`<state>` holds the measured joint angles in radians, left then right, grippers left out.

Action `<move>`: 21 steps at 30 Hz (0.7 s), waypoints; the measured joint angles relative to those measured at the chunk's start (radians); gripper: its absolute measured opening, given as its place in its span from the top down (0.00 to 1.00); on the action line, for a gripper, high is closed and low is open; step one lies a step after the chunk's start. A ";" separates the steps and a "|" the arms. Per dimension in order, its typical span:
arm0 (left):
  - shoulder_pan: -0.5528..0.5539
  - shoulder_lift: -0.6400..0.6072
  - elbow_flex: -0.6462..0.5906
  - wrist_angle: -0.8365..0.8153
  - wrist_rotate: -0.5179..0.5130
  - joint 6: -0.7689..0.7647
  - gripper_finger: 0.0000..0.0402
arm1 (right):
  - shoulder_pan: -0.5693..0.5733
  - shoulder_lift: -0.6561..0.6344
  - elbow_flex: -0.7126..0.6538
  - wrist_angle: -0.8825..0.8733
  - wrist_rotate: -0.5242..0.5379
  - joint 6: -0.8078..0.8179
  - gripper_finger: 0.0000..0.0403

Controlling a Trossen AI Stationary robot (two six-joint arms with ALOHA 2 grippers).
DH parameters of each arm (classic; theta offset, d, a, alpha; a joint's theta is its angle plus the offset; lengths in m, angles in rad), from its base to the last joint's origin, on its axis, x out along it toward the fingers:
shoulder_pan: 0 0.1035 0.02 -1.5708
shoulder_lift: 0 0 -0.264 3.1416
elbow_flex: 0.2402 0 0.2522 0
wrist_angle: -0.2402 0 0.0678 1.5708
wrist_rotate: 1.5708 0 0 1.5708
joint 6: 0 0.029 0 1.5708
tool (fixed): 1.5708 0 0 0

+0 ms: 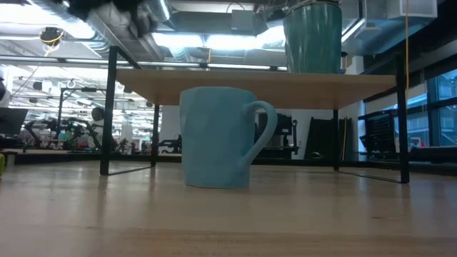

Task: Stack small to large cups/mugs on shelf
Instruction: Put the blue mug on the shelf

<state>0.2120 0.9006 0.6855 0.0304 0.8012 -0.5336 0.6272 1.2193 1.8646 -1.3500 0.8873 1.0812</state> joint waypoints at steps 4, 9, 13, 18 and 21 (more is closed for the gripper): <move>-0.193 -0.060 0.022 0.151 -0.230 -0.135 0.76 | 0.117 -0.048 -0.055 0.034 0.032 0.036 0.70; -0.415 -0.054 0.067 0.075 -0.482 -0.185 0.76 | 0.244 -0.083 -0.121 0.175 0.073 -0.022 0.70; -0.583 0.032 0.070 0.070 -0.631 -0.226 0.76 | 0.307 -0.090 -0.172 0.302 0.039 -0.070 0.70; -0.728 0.205 0.091 0.080 -0.724 -0.226 0.76 | 0.381 -0.058 -0.214 0.347 0.028 0.013 0.70; -0.764 0.307 0.164 0.034 -0.732 -0.175 0.76 | 0.409 -0.013 -0.215 0.428 0.063 0.039 0.70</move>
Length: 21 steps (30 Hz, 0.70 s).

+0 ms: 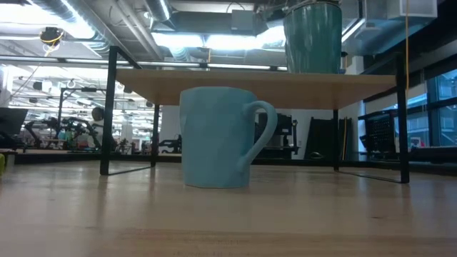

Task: Stack small to large cups/mugs on shelf
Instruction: Put the blue mug on the shelf

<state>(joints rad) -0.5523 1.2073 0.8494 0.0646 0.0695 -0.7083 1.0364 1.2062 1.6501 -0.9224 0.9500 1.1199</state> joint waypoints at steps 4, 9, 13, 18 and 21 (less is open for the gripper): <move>-0.015 0.090 0.159 -0.282 -0.027 0.182 0.76 | 0.014 0.077 -0.002 0.169 0.100 -0.075 0.70; -0.017 0.177 0.355 -0.706 -0.151 0.357 0.76 | 0.014 0.157 -0.002 0.267 0.238 -0.092 0.70; -0.026 0.239 0.455 -0.803 -0.226 0.445 0.76 | 0.014 0.207 -0.002 0.339 0.296 -0.092 0.70; -0.039 0.344 0.605 -0.895 -0.310 0.561 0.76 | 0.014 0.271 -0.002 0.497 0.350 -0.222 0.70; -0.040 0.417 0.683 -0.953 -0.360 0.642 0.76 | 0.014 0.295 -0.002 0.577 0.367 -0.293 0.70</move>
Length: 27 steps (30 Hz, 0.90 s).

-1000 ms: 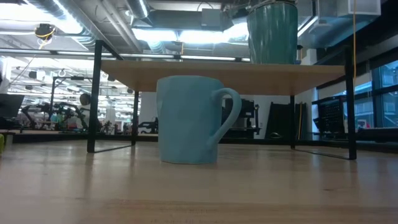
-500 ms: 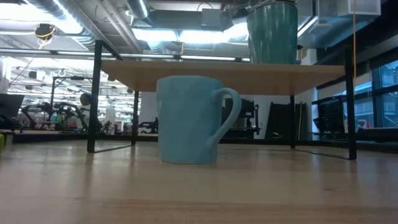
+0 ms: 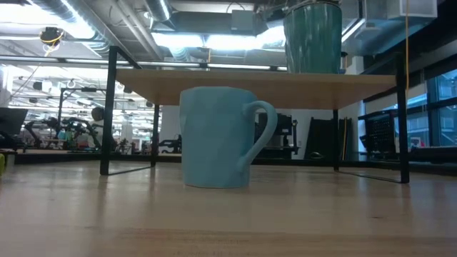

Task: Stack small to large cups/mugs on shelf
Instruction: Put the blue mug on the shelf

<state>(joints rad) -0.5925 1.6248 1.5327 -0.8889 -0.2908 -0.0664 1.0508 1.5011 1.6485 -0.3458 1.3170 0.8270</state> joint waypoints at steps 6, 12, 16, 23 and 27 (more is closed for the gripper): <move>0.004 0.122 0.026 -0.063 -0.207 0.019 0.76 | 0.000 0.018 0.000 0.040 0.047 -0.048 0.70; 0.018 0.185 0.026 -0.054 -0.163 0.005 0.76 | 0.000 0.017 0.000 0.040 0.052 -0.051 0.70; 0.045 0.188 0.026 0.002 -0.137 -0.002 0.76 | 0.001 0.017 0.000 0.026 0.031 -0.055 0.70; 0.089 0.203 0.027 0.076 -0.061 -0.002 0.76 | 0.005 0.017 0.000 0.019 0.028 -0.076 0.70; 0.107 0.207 0.026 0.075 -0.059 -0.002 0.76 | 0.019 0.017 0.000 0.019 0.027 -0.073 0.70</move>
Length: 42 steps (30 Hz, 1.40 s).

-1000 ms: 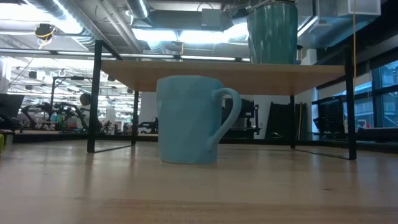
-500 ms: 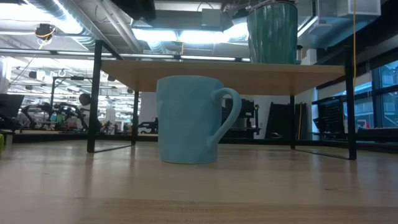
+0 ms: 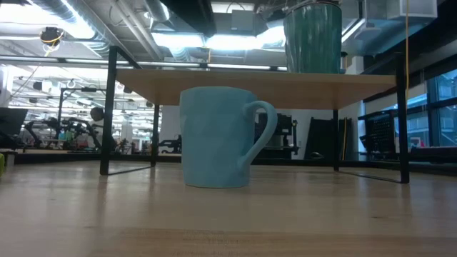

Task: Stack small to large cups/mugs on shelf
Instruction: Put the blue mug on the shelf

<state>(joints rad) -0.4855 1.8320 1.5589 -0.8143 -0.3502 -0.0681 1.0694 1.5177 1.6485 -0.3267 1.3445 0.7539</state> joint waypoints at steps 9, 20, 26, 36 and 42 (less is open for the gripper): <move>0.031 0.001 0.000 0.005 0.033 -0.008 0.66 | 0.027 0.000 0.000 0.000 0.016 0.023 0.70; 0.015 0.077 0.000 -0.003 0.030 -0.009 0.65 | 0.028 0.000 0.000 -0.002 0.017 0.023 0.70; 0.035 0.077 0.000 -0.003 0.018 -0.010 0.65 | 0.028 0.000 0.001 -0.007 0.028 0.026 0.70; 0.046 0.117 -0.001 -0.005 0.053 -0.008 0.66 | 0.028 -0.001 0.001 -0.008 0.046 0.026 0.70; 0.056 0.119 -0.001 -0.008 0.050 -0.008 0.66 | 0.028 -0.001 0.001 -0.008 0.051 0.025 0.70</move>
<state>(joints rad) -0.4292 1.9511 1.5581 -0.8227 -0.3004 -0.0761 1.0977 1.5169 1.6493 -0.3344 1.3960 0.7792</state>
